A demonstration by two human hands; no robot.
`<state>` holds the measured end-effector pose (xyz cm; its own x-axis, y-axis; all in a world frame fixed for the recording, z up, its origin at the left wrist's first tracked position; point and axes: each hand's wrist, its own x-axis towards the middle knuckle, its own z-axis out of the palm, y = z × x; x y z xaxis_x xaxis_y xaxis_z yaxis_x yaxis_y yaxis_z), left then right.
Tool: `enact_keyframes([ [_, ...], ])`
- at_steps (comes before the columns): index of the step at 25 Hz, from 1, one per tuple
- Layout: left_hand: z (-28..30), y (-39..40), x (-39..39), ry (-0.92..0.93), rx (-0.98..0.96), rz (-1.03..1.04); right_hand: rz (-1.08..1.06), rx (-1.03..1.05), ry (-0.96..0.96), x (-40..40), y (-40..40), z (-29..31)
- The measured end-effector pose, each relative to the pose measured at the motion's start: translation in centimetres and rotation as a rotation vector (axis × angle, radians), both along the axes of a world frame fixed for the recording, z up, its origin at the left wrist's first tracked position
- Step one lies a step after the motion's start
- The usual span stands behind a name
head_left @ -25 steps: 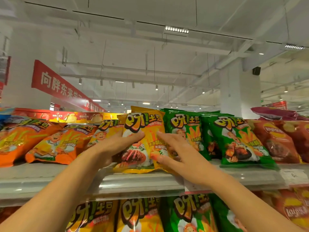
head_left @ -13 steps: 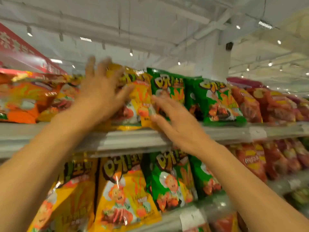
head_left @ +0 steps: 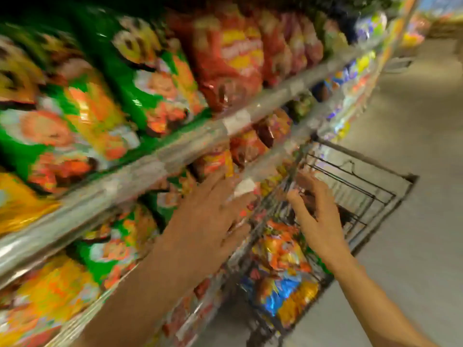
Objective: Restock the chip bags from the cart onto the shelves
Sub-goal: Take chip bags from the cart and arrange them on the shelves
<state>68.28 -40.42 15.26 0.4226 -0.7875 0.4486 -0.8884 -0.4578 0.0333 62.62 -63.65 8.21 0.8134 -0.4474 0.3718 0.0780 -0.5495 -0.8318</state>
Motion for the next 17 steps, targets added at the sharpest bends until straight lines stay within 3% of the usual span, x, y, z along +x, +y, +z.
enact_keyframes([
  [3,-7.2,-6.3,3.4,0.283,0.054,-0.004,-0.212,0.302,0.257,-0.5,-7.5,-9.0],
  [6,-15.0,-12.3,7.6,0.509,0.119,0.065,-0.254,0.563,0.537,0.7,-13.7,-17.7],
  [12,-33.3,-20.9,12.4,1.064,0.357,0.287,-0.185,0.733,1.024,6.4,-21.0,-31.5],
  [17,-44.7,-21.9,11.7,1.473,0.599,0.505,-0.013,0.754,1.193,13.0,-22.6,-39.9],
])
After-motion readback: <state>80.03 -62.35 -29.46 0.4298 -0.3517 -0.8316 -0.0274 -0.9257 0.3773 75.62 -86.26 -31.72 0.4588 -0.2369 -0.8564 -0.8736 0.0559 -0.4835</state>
